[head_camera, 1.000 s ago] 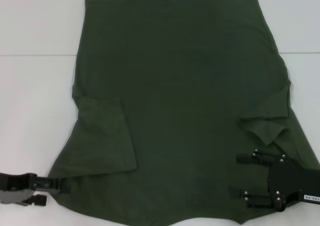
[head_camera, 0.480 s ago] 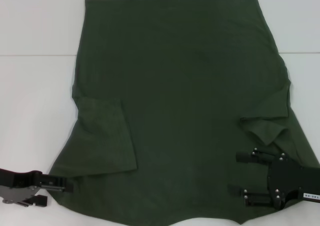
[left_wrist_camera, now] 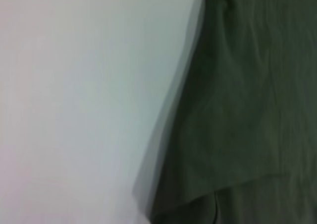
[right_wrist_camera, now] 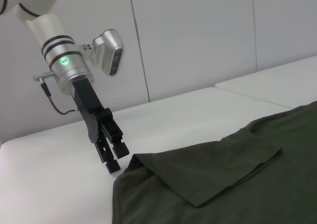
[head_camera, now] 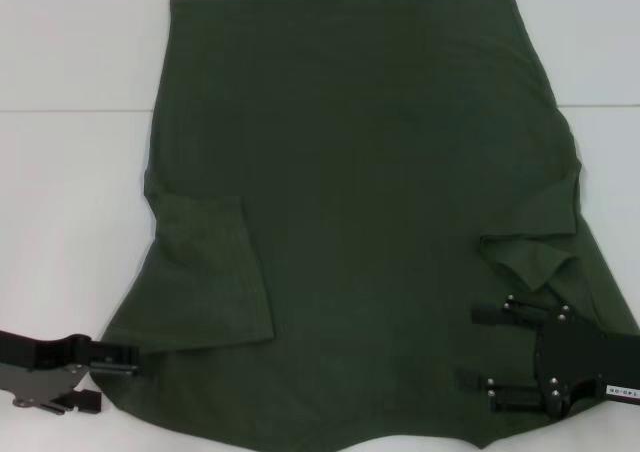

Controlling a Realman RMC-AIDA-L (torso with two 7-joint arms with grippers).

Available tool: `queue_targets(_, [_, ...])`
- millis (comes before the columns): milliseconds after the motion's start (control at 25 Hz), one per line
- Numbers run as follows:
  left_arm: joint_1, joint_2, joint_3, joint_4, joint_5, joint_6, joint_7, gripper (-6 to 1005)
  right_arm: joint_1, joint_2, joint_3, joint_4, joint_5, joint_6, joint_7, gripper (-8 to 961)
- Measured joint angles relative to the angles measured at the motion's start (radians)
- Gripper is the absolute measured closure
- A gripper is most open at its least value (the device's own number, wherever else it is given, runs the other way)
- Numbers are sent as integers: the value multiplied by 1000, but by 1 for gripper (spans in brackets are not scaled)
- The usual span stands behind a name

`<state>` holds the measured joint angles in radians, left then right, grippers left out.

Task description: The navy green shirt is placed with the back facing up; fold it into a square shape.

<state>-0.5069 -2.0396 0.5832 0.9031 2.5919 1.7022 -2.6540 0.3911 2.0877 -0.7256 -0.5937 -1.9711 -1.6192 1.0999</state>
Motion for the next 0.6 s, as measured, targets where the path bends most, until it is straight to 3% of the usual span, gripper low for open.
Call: queue_targets(600, [-29, -1, 9, -55, 2, -35, -39, 52, -2, -1, 0, 0, 0, -1, 0, 85])
